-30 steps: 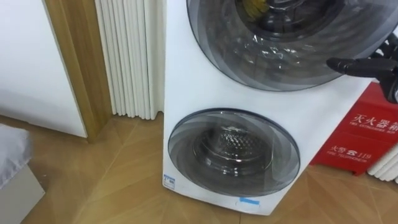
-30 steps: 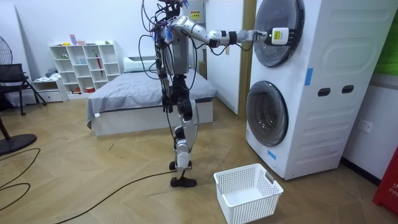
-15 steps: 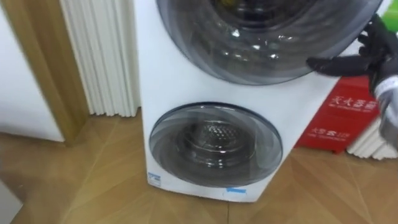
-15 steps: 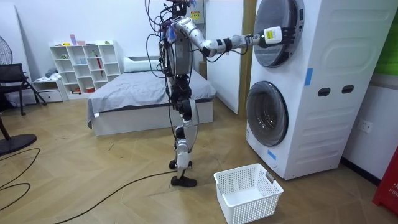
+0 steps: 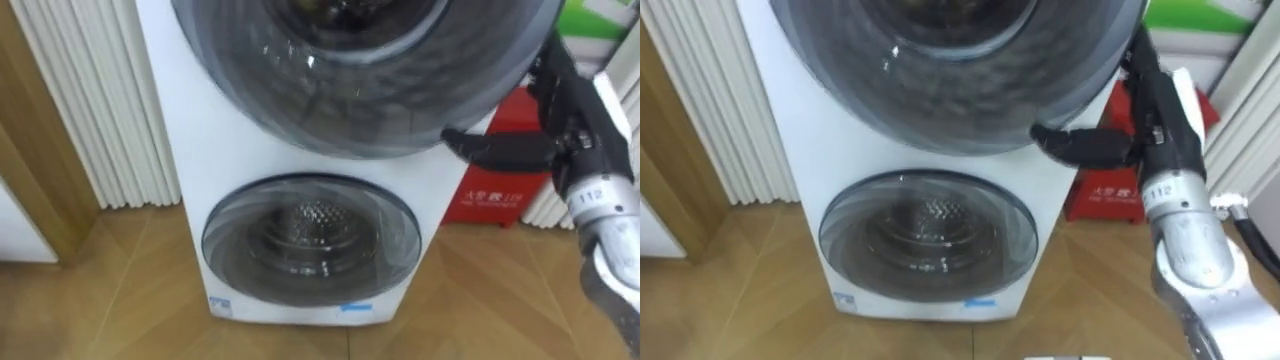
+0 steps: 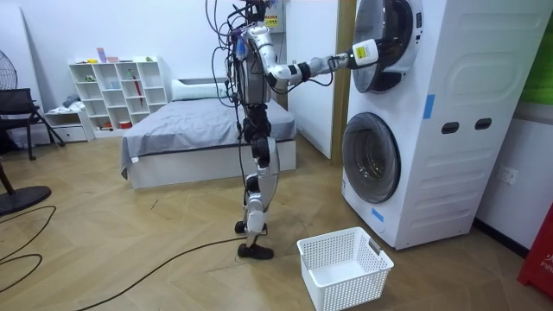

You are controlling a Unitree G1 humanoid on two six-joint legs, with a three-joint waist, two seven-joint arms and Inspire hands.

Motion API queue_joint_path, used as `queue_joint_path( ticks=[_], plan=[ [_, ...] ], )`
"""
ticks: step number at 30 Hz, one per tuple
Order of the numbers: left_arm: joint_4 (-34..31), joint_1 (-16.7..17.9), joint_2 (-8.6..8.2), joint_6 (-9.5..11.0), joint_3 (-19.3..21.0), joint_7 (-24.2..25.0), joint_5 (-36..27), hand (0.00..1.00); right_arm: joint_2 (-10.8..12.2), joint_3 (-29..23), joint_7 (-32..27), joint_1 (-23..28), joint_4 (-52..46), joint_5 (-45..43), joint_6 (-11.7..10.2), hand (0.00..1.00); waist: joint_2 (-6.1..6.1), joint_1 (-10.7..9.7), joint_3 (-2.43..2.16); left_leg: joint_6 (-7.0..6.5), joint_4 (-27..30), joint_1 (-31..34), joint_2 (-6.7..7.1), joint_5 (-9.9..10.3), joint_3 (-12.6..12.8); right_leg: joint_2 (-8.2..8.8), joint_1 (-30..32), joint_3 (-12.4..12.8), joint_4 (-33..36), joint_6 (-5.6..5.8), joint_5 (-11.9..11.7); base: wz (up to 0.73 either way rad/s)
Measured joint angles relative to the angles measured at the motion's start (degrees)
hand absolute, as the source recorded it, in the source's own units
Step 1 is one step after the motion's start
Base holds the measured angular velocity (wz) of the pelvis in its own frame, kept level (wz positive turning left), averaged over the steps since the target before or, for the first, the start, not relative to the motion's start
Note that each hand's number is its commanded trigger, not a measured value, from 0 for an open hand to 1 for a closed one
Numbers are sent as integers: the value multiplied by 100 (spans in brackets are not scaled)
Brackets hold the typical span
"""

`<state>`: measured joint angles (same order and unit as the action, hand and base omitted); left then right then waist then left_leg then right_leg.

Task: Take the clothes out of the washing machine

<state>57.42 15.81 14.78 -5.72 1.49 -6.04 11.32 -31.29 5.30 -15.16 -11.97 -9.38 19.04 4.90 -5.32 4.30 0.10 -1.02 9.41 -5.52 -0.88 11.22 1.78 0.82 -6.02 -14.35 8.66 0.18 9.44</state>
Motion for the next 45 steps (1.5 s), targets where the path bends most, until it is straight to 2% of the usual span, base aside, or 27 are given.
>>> queue_joint_path(
  ticks=[6,11,13,16,18,23,27,30,33,37,40,45],
  plan=[
    [129,-17,-20,31,-130,1,-51,0,405,-51,283,335,-35,-73,-291,0,0,-25,-2,7,13,-22,-38,4,132,-17,-12,2,1,-2,-1,-3],
    [253,-2,-70,24,-182,0,-49,0,515,-57,432,782,-339,-97,-313,0,8,-104,2,7,0,4,-38,4,112,-24,9,21,-5,-2,-1,1],
    [355,-14,-108,112,-181,-1,-48,0,633,-110,514,986,-608,-42,-313,0,30,-112,3,7,1,28,-31,4,118,-51,36,31,-5,-2,-1,-2],
    [450,-17,-167,143,-181,-1,-47,0,664,-125,587,1114,-772,-31,-313,0,84,-112,-10,7,1,36,-23,4,126,-49,57,81,-4,-3,-2,-4],
    [449,-19,-203,160,-182,-1,-49,0,665,-123,678,1125,-828,35,-312,0,160,-117,-20,7,-1,42,-14,4,131,-51,77,190,-4,-4,-2,-5],
    [449,-174,-186,297,-177,0,-50,0,665,-117,726,1155,-1135,159,-273,0,270,-120,-41,7,0,98,-22,4,131,-61,134,192,-1,-29,-17,0],
    [450,-265,-187,449,-178,1,-44,0,665,-120,882,1154,-1585,-128,-273,0,273,-134,-39,42,7,103,-52,23,149,-95,135,229,1,-72,-43,0],
    [465,-352,-177,448,-181,2,-32,0,665,-48,1102,1154,-1869,-421,-273,0,278,-253,-36,83,-16,144,-57,48,148,-102,167,234,12,-103,-53,3],
    [527,-455,-162,448,-180,3,25,0,667,44,1384,1144,-2067,-624,-267,0,257,-236,-39,79,26,195,-50,46,208,-106,224,333,17,-163,-90,-10],
    [629,-551,-98,446,-196,1,24,0,671,260,1745,1070,-2237,-774,-267,0,200,-232,-35,77,42,190,-48,43,232,-119,227,407,4,-180,-100,-5],
    [673,-640,-43,441,-360,1,25,0,730,512,2128,838,-2391,-792,-266,0,168,-177,-52,75,50,191,-42,43,229,-114,234,406,1,-182,-101,0],
    [674,-751,-32,451,-505,14,28,0,939,788,2620,562,-2593,-804,-291,0,156,-22,-51,75,32,171,-50,41,225,-120,237,409,1,-182,-101,0]
  ],
)
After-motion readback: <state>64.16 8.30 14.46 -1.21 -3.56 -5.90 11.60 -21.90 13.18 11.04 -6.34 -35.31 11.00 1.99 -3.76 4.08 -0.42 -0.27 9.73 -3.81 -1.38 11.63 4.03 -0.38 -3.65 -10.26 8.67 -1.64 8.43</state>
